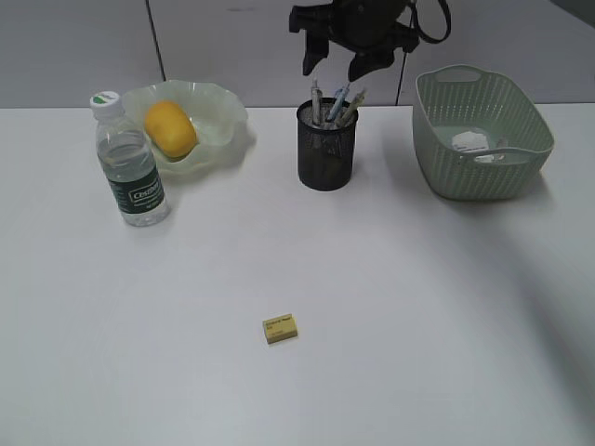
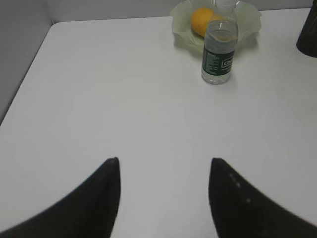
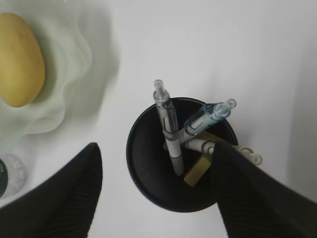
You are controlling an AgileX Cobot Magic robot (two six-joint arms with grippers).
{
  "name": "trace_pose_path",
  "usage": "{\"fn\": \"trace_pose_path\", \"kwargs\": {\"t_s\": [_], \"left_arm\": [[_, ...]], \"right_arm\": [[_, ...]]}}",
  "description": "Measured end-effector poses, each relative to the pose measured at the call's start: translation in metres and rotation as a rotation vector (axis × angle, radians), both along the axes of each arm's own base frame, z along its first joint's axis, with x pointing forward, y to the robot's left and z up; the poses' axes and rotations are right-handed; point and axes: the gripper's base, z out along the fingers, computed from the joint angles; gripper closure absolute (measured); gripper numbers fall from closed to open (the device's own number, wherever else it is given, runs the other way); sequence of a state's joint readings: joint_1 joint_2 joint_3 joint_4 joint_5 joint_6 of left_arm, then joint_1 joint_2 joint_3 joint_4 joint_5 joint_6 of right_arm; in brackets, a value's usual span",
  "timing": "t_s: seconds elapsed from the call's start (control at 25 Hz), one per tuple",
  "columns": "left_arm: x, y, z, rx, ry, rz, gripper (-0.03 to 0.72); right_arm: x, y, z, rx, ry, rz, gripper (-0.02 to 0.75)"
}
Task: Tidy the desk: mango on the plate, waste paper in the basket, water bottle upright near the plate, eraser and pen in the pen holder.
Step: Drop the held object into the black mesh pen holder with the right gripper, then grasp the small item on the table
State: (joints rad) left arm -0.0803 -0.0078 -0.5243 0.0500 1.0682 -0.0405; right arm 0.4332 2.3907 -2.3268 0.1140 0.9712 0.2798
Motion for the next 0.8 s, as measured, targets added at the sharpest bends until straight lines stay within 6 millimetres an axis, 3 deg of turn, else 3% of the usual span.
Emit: {"fn": "trace_pose_path", "kwargs": {"t_s": [0.28,0.52,0.68,0.8], "left_arm": [[0.000,0.000,0.000,0.000,0.000,0.000,0.253],[0.000,0.000,0.000,0.000,0.000,0.000,0.253],[0.000,0.000,0.000,0.001,0.000,0.001,0.253],[0.000,0.000,0.000,0.001,0.000,0.001,0.253]], "right_arm": [[-0.013,-0.003,0.051,-0.014,0.001,0.070,0.197],[-0.015,-0.013,0.073,-0.046,-0.064,0.064,0.196],[-0.010,-0.035,0.085,-0.066,-0.095,0.048,0.200],[-0.004,-0.066,0.093,-0.096,-0.109,0.019,0.223]]}}
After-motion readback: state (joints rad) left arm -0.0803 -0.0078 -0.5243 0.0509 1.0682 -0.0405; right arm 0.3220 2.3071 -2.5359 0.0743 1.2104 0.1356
